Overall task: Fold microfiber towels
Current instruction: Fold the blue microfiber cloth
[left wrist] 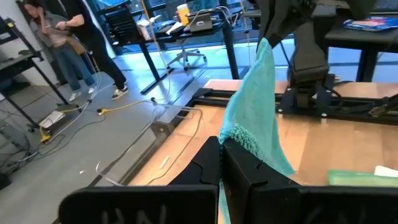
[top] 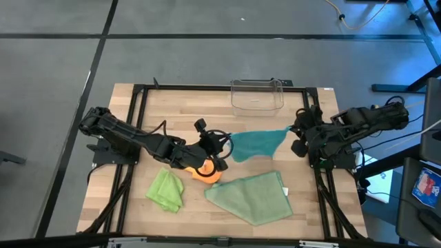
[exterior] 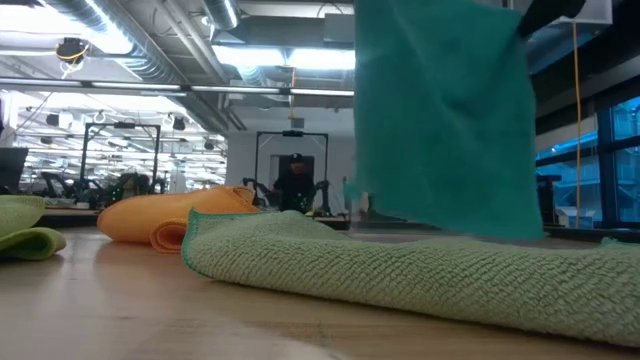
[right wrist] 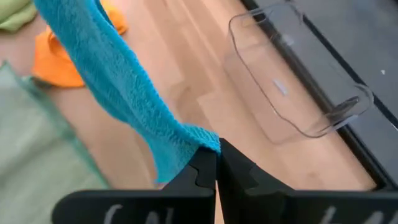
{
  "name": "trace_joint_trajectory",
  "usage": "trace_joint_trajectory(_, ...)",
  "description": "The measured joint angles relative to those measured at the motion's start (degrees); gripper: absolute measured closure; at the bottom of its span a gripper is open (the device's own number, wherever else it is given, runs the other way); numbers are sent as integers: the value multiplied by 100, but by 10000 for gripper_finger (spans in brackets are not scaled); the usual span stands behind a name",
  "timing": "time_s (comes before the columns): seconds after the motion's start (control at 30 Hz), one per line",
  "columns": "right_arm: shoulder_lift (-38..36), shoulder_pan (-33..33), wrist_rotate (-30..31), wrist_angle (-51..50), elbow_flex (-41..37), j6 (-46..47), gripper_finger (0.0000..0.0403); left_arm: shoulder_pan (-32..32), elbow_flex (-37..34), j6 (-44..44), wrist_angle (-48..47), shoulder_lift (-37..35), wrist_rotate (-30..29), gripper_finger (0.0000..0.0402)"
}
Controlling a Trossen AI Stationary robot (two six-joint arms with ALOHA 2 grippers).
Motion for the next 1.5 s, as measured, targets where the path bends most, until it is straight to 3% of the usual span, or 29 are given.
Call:
trace_joint_trajectory(0.23,25,246,-817,-150,31,-110,402,-134,0,-166,-266,0,90,402)
trace_joint_trajectory(0.47,31,463,-1187,-563,25,160,402,-160,0,-609,-440,0,227,402)
trace_joint_trajectory(0.7,31,593,-1314,-951,53,559,402,-81,-2,-859,-350,2,456,402)
trace_joint_trajectory(1.03,45,606,-1200,-1005,512,52,402,-12,1,-1045,-212,2,436,402)
trace_joint_trajectory(1.17,44,606,-1200,-1001,874,-159,402,-30,304,-967,-223,9,432,402)
trace_joint_trajectory(1.5,81,606,-1419,-1359,1283,-174,402,-155,494,-1158,-341,4,669,402)
